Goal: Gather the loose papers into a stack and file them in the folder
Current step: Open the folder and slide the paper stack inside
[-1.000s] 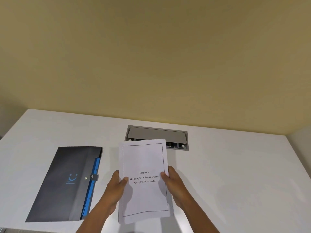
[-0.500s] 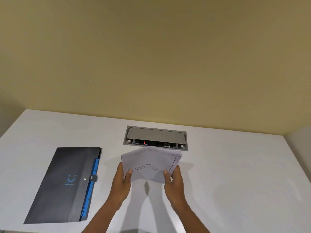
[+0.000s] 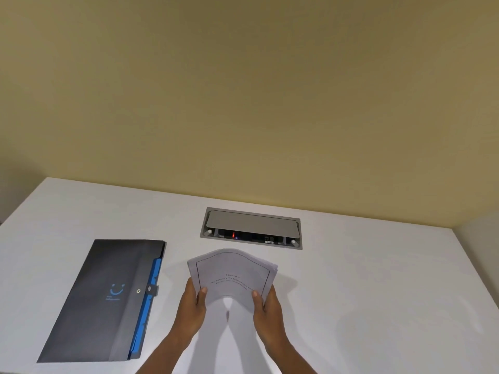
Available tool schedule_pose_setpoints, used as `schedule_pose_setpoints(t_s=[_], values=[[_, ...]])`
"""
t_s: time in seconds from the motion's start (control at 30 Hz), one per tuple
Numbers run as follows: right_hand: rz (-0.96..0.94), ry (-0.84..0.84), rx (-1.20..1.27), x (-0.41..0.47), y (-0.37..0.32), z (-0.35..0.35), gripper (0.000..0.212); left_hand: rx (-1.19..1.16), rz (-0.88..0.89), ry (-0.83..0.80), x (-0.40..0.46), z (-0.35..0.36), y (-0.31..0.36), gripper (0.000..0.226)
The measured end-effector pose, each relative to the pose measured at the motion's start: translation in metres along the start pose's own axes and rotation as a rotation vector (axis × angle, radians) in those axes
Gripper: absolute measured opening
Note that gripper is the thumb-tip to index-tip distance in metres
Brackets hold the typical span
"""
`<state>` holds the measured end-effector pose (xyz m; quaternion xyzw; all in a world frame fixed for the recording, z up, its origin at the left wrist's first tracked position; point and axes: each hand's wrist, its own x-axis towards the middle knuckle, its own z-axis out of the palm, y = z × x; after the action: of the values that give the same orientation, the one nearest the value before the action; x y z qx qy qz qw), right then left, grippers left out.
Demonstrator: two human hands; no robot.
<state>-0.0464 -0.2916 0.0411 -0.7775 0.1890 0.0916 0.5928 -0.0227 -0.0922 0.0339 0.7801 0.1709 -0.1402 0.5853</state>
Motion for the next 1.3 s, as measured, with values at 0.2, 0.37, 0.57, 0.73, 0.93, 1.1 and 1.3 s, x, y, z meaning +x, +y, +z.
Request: schedule_pose_setpoints(t_s=[0.2, 0.37, 0.57, 0.73, 0.93, 1.1, 1.3], values=[[0.076, 0.055, -0.013, 0.000, 0.007, -0.001, 0.021, 0.199, 0.005, -0.017, 0.008, -0.026, -0.024, 0.043], [0.189, 0.122, 0.074, -0.004, 0.014, -0.006, 0.019, 0.477, -0.028, 0.223, 0.022, -0.075, -0.057, 0.035], [0.311, 0.249, 0.024, -0.014, 0.033, -0.016, 0.017, 0.698, 0.021, 0.341, 0.037, -0.132, -0.075, 0.032], [0.340, 0.302, -0.058, -0.022, 0.041, -0.024, 0.019, 0.874, -0.097, 0.265, 0.045, -0.149, -0.089, 0.073], [0.404, 0.334, -0.066, -0.026, 0.045, -0.027, 0.020, 1.027, -0.247, 0.209, 0.040, -0.140, -0.081, 0.104], [0.408, 0.339, -0.093, -0.026, 0.045, -0.026, 0.020, 0.893, -0.312, 0.189, 0.041, -0.135, -0.074, 0.081], [0.408, 0.360, -0.012, -0.026, 0.039, -0.026, 0.015, 0.957, -0.276, 0.110, 0.050, -0.149, -0.077, 0.078]])
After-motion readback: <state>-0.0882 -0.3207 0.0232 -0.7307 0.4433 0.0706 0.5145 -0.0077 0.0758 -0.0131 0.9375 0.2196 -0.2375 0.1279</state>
